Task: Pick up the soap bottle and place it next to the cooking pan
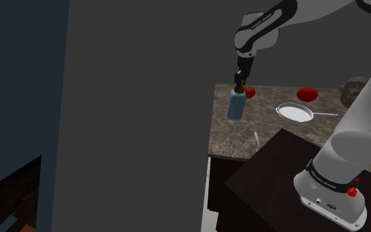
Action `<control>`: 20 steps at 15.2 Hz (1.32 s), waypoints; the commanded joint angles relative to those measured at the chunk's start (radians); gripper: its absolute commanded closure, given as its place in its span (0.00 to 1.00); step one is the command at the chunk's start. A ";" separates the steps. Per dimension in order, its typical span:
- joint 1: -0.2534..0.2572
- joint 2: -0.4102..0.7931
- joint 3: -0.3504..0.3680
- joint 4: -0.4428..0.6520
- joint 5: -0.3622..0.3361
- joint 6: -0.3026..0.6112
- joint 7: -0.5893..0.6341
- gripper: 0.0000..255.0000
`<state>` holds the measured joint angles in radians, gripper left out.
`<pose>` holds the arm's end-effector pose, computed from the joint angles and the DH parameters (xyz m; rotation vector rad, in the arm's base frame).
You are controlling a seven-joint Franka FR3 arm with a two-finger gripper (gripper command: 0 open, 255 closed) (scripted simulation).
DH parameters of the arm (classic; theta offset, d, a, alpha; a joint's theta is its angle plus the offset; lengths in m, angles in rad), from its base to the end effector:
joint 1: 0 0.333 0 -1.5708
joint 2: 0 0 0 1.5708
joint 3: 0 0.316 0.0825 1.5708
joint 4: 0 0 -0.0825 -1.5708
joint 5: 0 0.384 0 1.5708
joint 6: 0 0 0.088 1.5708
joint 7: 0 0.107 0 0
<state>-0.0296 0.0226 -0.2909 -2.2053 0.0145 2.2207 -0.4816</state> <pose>0.5044 -0.1667 0.3707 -3.1254 -0.2385 0.0059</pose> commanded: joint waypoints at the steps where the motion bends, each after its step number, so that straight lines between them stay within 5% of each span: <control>1: 0.000 -0.020 0.000 0.007 -0.007 -0.026 0.005 1.00; 20: 0.003 -0.113 0.006 0.170 -0.036 -0.278 0.028 1.00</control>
<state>-0.0259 -0.0881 -0.2842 -2.0496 -0.0211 1.9589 -0.4532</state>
